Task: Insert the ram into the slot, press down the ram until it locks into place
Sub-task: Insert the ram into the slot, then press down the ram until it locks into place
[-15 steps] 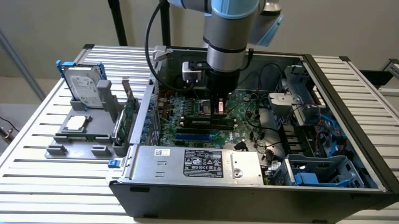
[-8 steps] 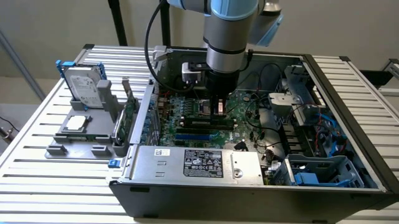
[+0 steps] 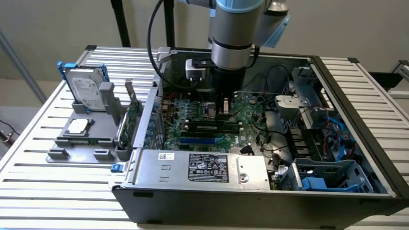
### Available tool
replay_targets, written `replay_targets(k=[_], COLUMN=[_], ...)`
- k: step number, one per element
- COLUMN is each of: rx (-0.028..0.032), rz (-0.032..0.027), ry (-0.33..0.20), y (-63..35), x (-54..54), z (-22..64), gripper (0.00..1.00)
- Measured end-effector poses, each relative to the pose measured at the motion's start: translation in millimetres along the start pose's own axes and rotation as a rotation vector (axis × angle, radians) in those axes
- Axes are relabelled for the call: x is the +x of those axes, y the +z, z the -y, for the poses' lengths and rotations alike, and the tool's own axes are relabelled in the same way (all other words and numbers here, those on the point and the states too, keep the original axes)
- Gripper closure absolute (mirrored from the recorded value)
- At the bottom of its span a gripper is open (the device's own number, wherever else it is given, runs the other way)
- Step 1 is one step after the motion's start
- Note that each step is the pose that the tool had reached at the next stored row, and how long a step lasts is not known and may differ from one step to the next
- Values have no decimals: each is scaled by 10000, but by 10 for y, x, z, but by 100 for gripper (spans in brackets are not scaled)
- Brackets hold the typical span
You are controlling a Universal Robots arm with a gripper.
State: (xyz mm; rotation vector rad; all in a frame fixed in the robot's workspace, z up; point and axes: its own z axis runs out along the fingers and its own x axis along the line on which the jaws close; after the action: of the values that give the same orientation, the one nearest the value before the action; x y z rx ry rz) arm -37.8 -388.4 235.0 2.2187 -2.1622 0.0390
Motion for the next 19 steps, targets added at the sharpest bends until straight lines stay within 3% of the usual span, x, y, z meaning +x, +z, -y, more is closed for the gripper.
replay_targets(k=[6, 9, 19], rx=[1, 2, 1], rz=[51, 56, 53], ry=[3, 2, 3], y=[-118, -119, -121], x=[5, 5, 5], z=[-66, -77, -77], gripper=[78, 89, 89])
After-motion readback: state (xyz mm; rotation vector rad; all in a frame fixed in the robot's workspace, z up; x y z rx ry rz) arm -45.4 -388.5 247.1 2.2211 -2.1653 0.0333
